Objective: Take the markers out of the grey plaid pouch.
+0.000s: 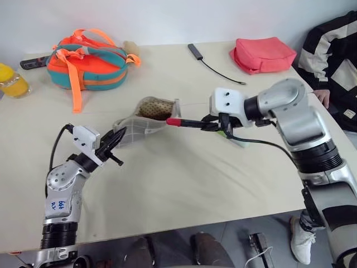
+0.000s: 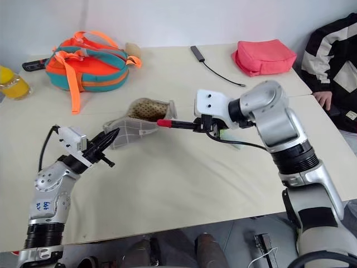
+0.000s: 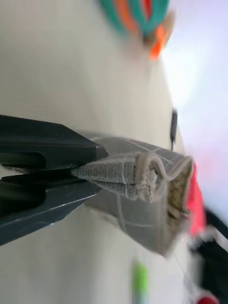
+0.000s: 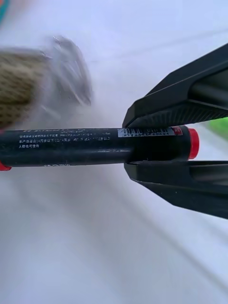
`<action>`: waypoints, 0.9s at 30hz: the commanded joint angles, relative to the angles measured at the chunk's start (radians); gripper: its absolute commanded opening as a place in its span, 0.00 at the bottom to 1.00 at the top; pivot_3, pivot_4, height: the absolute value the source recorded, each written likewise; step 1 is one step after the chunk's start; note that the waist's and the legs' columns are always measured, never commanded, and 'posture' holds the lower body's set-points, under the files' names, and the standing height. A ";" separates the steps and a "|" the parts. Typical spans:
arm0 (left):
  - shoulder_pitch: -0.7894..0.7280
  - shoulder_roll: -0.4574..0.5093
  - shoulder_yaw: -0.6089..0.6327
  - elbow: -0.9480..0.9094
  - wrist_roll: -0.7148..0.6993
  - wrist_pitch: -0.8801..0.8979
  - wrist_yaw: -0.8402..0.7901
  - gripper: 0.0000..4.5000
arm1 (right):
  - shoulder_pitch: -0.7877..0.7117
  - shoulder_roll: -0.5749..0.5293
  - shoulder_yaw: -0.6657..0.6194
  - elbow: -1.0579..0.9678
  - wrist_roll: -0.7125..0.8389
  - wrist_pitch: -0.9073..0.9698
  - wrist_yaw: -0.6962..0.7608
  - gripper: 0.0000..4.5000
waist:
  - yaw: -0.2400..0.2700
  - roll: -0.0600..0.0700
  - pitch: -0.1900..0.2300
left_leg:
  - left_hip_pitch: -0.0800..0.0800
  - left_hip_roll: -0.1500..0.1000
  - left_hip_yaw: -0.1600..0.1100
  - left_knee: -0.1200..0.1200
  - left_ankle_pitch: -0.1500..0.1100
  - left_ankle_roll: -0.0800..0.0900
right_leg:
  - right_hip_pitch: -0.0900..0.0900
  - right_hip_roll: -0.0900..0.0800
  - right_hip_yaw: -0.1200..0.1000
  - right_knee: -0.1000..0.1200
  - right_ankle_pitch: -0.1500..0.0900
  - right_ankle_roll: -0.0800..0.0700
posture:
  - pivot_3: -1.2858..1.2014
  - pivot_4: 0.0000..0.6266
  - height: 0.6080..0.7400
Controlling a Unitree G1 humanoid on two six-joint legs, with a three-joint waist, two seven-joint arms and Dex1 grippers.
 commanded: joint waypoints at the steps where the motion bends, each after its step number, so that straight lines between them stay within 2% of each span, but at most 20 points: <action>1: 0.003 0.080 0.081 0.009 0.086 -0.089 0.066 0.00 | 0.076 0.019 -0.041 0.006 -0.011 -0.069 -0.120 0.13 | -0.002 0.000 0.000 | 0.000 0.000 0.001 0.000 0.000 0.000 | -0.001 0.000 0.000 0.000 0.000 0.000 | 0.52 0.24 1.00; 6: 0.048 0.215 0.148 0.040 0.241 -0.203 0.140 0.00 | 0.212 0.012 -0.112 -0.002 0.025 -0.051 -0.223 0.13 | -0.008 -0.001 0.001 | 0.000 0.000 0.003 -0.003 0.000 0.000 | -0.004 0.000 0.002 0.001 0.000 0.000 | 0.52 0.24 1.00; 9: 0.106 0.269 0.163 0.022 0.353 -0.268 0.198 0.00 | 0.296 -0.034 -0.114 -0.036 -0.002 -0.026 -0.255 0.13 | -0.010 -0.001 0.001 | -0.001 0.000 0.004 -0.004 -0.001 -0.001 | -0.005 -0.001 0.003 0.001 0.000 0.000 | 0.52 0.24 1.00; 13: 0.149 0.231 0.121 -0.051 0.431 -0.267 0.265 0.00 | 0.351 -0.029 -0.115 -0.083 -0.012 0.042 -0.326 0.13 | -0.010 -0.001 0.001 | 0.000 0.001 0.005 -0.004 -0.001 -0.002 | -0.005 0.000 0.003 0.002 0.000 0.000 | 0.52 0.24 1.00; 17: 0.189 0.128 0.006 -0.092 0.404 -0.223 0.241 0.00 | 0.357 -0.021 -0.087 -0.126 0.007 0.097 -0.322 0.13 | -0.008 -0.002 0.001 | 0.001 0.001 0.013 -0.002 -0.001 -0.001 | -0.002 0.000 0.003 0.002 0.000 0.000 | 0.52 0.24 1.00; 19: 0.205 0.090 -0.020 -0.094 0.369 -0.190 0.228 0.12 | 0.352 -0.016 -0.087 -0.127 0.024 0.135 -0.315 0.13 | -0.009 -0.002 0.000 | 0.001 0.001 0.013 -0.001 -0.001 -0.001 | -0.002 0.001 0.003 0.003 0.000 0.000 | 0.52 0.24 1.00; 21: 0.215 0.074 -0.025 -0.106 0.330 -0.165 0.207 0.21 | 0.349 -0.023 -0.083 -0.129 0.030 0.140 -0.302 0.29 | -0.010 -0.002 0.000 | 0.001 0.002 0.013 -0.001 -0.001 -0.001 | -0.003 0.001 0.003 0.004 0.000 0.000 | 0.52 0.24 1.00; 25: 0.211 0.066 -0.018 -0.113 0.300 -0.130 0.202 0.49 | 0.336 -0.019 -0.093 -0.134 0.049 0.154 -0.298 0.58 | -0.012 -0.002 0.001 | 0.001 0.002 0.013 -0.002 -0.001 -0.002 | -0.004 0.002 0.004 0.004 0.000 0.000 | 0.52 0.24 1.00; 27: 0.217 0.055 -0.010 -0.144 0.218 -0.098 0.167 0.62 | 0.330 -0.016 -0.099 -0.137 0.066 0.163 -0.292 0.72 | -0.012 -0.002 0.001 | 0.001 0.002 0.013 -0.002 -0.001 -0.002 | -0.003 0.001 0.004 0.004 0.000 0.000 | 0.52 0.24 1.00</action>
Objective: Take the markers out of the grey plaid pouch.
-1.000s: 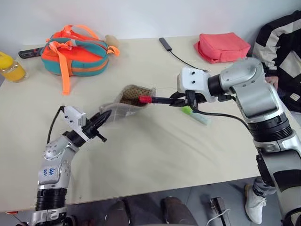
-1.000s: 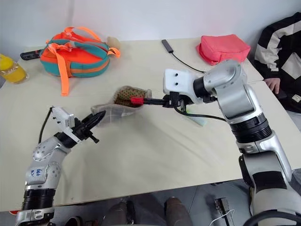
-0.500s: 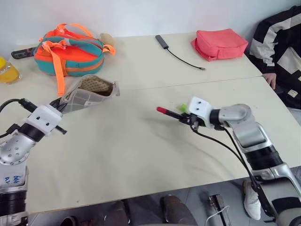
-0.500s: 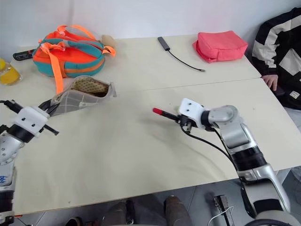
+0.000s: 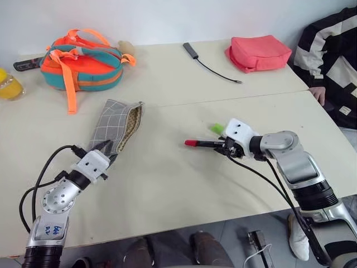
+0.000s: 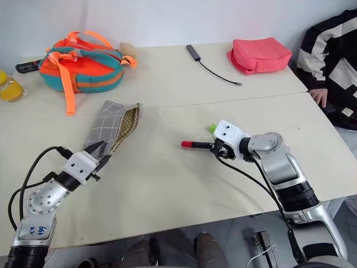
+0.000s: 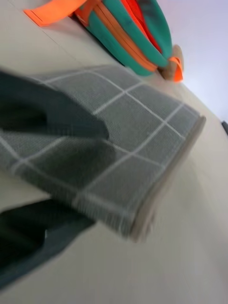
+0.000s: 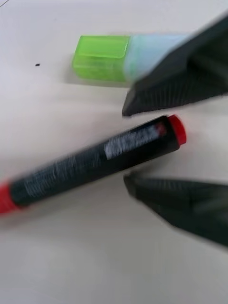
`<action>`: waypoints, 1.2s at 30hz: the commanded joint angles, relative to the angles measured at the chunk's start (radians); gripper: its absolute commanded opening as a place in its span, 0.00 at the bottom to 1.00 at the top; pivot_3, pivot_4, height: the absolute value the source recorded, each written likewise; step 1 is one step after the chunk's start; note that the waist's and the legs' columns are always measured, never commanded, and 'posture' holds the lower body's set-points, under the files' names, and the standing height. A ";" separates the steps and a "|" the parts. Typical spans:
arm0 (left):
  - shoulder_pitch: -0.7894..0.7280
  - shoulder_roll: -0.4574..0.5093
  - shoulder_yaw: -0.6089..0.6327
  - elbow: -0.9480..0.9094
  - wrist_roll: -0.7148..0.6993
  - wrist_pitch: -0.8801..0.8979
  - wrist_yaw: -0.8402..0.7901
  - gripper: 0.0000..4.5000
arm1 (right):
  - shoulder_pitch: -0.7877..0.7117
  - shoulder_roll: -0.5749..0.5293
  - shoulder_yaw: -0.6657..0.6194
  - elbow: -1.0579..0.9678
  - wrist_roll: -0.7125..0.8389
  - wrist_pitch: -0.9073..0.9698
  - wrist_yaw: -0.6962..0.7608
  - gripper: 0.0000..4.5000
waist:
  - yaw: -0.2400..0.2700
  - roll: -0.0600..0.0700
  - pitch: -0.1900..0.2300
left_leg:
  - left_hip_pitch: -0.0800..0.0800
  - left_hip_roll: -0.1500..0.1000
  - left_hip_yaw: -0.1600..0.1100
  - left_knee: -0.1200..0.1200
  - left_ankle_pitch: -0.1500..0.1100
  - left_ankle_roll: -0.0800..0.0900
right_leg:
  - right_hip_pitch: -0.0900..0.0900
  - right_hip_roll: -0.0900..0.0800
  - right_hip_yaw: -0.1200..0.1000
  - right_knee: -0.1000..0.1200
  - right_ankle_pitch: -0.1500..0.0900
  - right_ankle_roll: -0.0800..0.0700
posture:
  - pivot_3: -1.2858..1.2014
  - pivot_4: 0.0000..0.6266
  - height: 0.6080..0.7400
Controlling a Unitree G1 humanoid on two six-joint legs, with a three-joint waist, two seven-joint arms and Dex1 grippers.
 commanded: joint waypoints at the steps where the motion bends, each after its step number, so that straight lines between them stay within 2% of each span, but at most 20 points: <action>1: 0.013 -0.023 0.038 -0.099 -0.165 0.047 -0.048 0.69 | -0.015 0.008 -0.030 -0.034 0.053 0.028 0.020 0.79 | -0.001 0.000 0.000 | 0.000 0.000 0.000 0.000 0.000 0.000 | 0.000 0.000 0.000 0.000 0.000 0.000 | 0.52 0.24 1.00; 2: 0.019 -0.033 0.047 -0.122 -0.211 0.062 -0.058 0.75 | -0.017 0.008 -0.038 -0.039 0.072 0.031 0.029 0.85 | -0.001 0.000 0.000 | 0.000 0.000 0.000 0.000 0.000 0.000 | 0.000 0.000 0.000 0.000 0.000 0.000 | 0.52 0.24 1.00; 5: 0.062 -0.040 0.068 -0.204 -0.356 0.127 -0.122 0.95 | -0.016 0.017 -0.070 -0.063 0.135 0.054 0.042 0.85 | -0.004 0.000 0.000 | 0.000 0.000 0.000 0.000 0.000 0.000 | 0.000 0.000 0.000 0.000 0.000 0.000 | 0.52 0.24 1.00; 8: 0.133 -0.032 0.091 -0.279 -0.476 0.181 -0.189 0.95 | 0.006 0.036 -0.116 -0.109 0.237 0.089 0.072 0.85 | -0.008 0.000 0.000 | 0.000 0.000 -0.002 0.000 0.000 0.000 | 0.000 0.000 0.000 0.000 0.000 0.000 | 0.52 0.24 1.00; 12: 0.176 -0.041 0.137 -0.321 -0.577 0.226 -0.211 0.95 | 0.038 0.076 -0.167 -0.139 0.299 0.010 0.050 0.85 | -0.007 0.000 0.000 | 0.000 0.000 -0.010 0.001 0.000 0.000 | 0.002 0.000 -0.001 -0.001 0.000 0.000 | 0.52 0.24 1.00; 16: 0.186 -0.042 0.242 -0.284 -0.661 0.300 -0.168 0.95 | 0.189 0.121 -0.199 -0.238 0.369 -0.067 0.051 0.85 | -0.001 -0.001 0.000 | 0.000 -0.002 -0.012 0.001 0.000 0.000 | 0.004 0.000 -0.001 -0.002 0.000 0.000 | 0.52 0.24 1.00; 20: 0.193 -0.044 0.325 -0.220 -0.635 0.320 -0.106 0.95 | 0.340 0.193 -0.204 -0.293 0.410 -0.133 0.001 0.85 | 0.003 -0.002 0.000 | 0.000 -0.002 -0.014 0.000 0.000 0.000 | 0.005 0.000 -0.002 -0.004 0.000 0.000 | 0.52 0.24 1.00; 26: 0.251 -0.064 0.370 -0.149 -0.597 0.275 -0.118 0.95 | 0.448 0.269 -0.224 -0.247 0.372 -0.299 -0.089 0.85 | -0.006 -0.003 0.000 | 0.000 -0.002 -0.013 0.002 0.000 0.000 | 0.006 0.000 0.000 -0.004 0.000 0.000 | 0.52 0.24 1.00; 28: 0.274 -0.072 0.384 -0.127 -0.597 0.261 -0.128 0.95 | 0.481 0.262 -0.227 -0.208 0.341 -0.392 -0.091 0.85 | -0.005 -0.004 -0.001 | 0.000 -0.002 -0.013 0.002 0.000 0.000 | 0.006 0.000 -0.001 -0.003 0.000 0.000 | 0.52 0.24 1.00; 36: 0.323 -0.103 0.405 -0.086 -0.609 0.272 -0.141 0.95 | 0.508 0.242 -0.242 -0.124 0.329 -0.490 -0.109 0.85 | -0.005 -0.006 -0.001 | 0.000 -0.002 -0.012 0.002 0.000 0.000 | 0.006 0.000 -0.001 -0.004 0.000 0.000 | 0.52 0.24 1.00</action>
